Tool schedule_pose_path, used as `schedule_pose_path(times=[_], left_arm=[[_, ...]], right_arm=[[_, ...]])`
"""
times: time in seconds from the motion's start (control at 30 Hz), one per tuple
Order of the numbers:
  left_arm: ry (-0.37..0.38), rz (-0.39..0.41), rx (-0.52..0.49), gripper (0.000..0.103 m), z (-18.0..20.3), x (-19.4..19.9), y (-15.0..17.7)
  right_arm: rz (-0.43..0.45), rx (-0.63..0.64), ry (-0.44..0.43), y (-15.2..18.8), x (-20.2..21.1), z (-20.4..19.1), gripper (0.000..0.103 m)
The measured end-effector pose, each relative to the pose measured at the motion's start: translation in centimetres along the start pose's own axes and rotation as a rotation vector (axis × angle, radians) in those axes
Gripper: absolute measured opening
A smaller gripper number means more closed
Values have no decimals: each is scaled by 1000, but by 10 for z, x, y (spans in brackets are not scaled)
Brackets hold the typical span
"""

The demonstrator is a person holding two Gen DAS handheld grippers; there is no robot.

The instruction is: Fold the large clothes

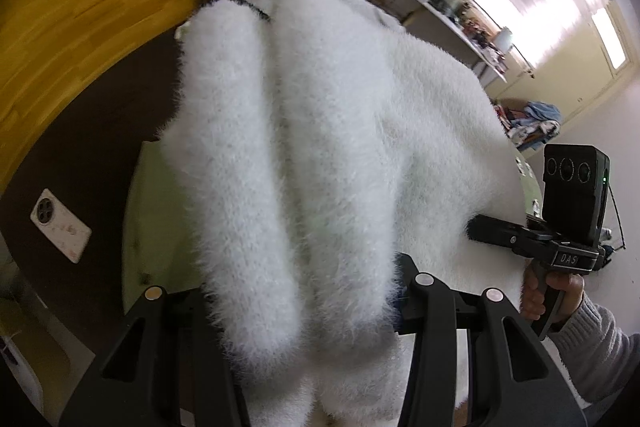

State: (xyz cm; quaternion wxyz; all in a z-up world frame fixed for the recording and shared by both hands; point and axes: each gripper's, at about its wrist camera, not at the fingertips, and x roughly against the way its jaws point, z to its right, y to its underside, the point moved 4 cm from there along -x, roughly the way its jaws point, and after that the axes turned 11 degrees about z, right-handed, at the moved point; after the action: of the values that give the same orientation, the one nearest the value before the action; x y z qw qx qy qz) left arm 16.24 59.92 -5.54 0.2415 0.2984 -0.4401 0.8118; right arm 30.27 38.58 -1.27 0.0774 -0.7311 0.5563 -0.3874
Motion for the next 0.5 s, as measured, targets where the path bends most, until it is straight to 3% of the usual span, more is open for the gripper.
schedule_pose_path(times=[0.27,0.5], left_arm=[[-27,-29,70,46,-80,-51,-2],[-86,-100,105,46,-160,-109,29]], right_arm=[[-58,-49,12,2,-93,33,49],[-147,-104,28,40,-179,76,49]])
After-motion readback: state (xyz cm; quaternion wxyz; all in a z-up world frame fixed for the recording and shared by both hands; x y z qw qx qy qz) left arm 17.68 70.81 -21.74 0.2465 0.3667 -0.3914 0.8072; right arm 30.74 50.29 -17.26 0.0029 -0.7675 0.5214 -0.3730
